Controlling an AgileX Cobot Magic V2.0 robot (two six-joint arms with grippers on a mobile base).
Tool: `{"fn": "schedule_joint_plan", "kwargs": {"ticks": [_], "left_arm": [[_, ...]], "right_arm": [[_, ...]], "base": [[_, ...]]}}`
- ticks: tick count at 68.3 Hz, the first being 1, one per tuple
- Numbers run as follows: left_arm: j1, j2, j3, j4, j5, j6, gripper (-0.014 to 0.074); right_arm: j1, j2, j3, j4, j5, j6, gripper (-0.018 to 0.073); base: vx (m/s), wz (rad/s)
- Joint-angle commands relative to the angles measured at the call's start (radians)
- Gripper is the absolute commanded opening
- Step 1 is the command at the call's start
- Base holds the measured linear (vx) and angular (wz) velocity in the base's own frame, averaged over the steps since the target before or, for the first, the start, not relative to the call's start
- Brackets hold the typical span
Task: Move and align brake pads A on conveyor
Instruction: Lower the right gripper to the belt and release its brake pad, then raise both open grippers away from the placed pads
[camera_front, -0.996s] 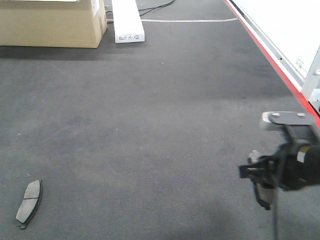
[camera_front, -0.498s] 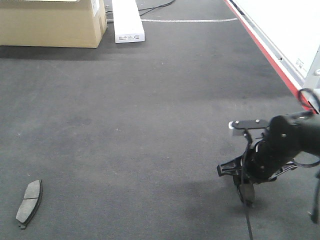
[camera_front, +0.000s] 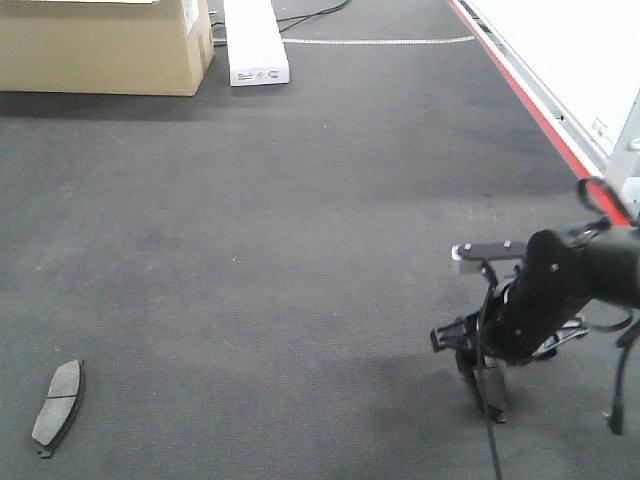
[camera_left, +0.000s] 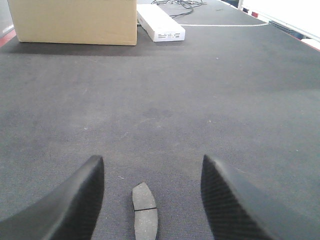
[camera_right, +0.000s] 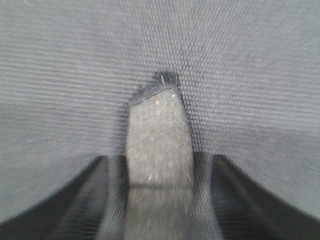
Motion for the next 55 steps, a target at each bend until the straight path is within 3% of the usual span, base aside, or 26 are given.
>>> {"fn": "schedule_joint_plan", "kwargs": {"ticks": [1,18,55], "left_arm": [[-0.004,0.012,-0.024,-0.008,-0.078,-0.002,0.0422],[-0.004,0.012,-0.024,-0.008,-0.078,-0.002,0.0422],[-0.004,0.012,-0.024,-0.008,-0.078,-0.002,0.0422]], "right_arm": [[-0.001,-0.121,-0.009,-0.01,-0.024,0.0,0.0467],[-0.001,-0.439,0.146,-0.031,-0.116,-0.017,0.0466],[-0.001,-1.31,0.547,-0.041,-0.096,-0.027,0.0466]], "base": [[0.0,0.0],[0.0,0.0],[0.0,0.0]]}}
